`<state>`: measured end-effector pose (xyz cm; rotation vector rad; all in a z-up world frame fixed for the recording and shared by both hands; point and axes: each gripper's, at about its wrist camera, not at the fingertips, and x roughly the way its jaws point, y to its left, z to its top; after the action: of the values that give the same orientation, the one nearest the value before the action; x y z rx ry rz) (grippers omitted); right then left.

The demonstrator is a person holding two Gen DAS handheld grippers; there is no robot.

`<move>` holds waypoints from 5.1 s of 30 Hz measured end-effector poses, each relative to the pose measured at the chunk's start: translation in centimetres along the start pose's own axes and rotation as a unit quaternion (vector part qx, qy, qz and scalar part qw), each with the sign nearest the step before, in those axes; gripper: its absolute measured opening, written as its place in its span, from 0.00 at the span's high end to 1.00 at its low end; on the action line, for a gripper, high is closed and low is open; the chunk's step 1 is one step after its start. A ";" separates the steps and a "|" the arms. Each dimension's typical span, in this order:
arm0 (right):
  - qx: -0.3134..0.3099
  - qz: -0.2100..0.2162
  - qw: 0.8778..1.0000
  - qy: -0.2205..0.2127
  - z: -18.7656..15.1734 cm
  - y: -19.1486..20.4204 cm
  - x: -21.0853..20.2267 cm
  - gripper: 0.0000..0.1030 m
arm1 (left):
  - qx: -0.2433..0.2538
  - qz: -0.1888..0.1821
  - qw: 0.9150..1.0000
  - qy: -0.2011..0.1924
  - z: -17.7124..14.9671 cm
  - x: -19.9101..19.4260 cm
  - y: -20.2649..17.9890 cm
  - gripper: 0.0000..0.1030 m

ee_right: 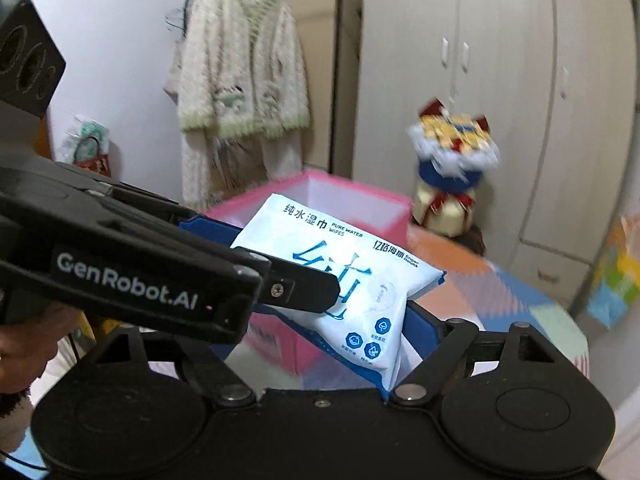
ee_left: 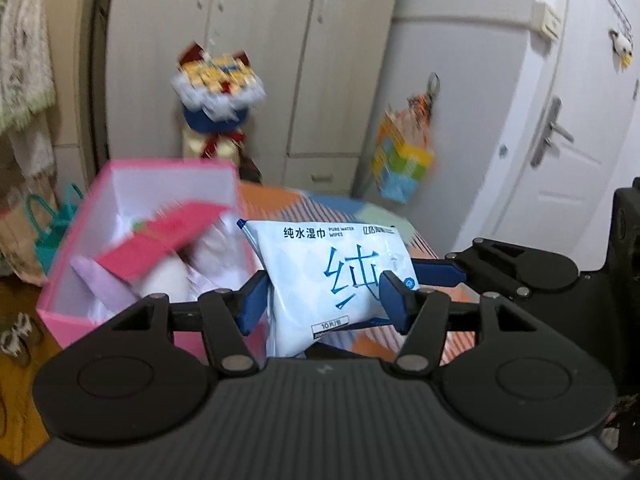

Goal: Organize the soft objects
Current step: 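Carry the wet-wipes pack into the pink box and open the right tool, then withdraw the right tool and move it to the small white tissue pack, then grasp the small white tissue pack with the right tool and lift it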

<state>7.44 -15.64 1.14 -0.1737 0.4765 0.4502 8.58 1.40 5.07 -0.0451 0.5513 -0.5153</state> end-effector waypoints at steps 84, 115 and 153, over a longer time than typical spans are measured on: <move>-0.023 0.175 0.983 0.059 -0.7 -18.8 9.3 0.15 | -0.012 0.088 0.996 0.000 -4.7 13.9 -7.6 0.27; -0.065 0.275 0.946 0.161 -1.3 -19.0 25.9 0.13 | -0.059 0.247 0.967 0.022 -7.2 24.0 -4.3 0.43; -0.057 0.113 0.986 0.109 -10.1 -19.2 13.6 0.20 | -0.171 0.074 0.982 0.035 -7.2 23.4 -2.5 0.51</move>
<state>22.94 -30.24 -13.12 -0.2819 0.6901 0.6851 20.80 -11.31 -12.11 -0.3125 0.7019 -0.2733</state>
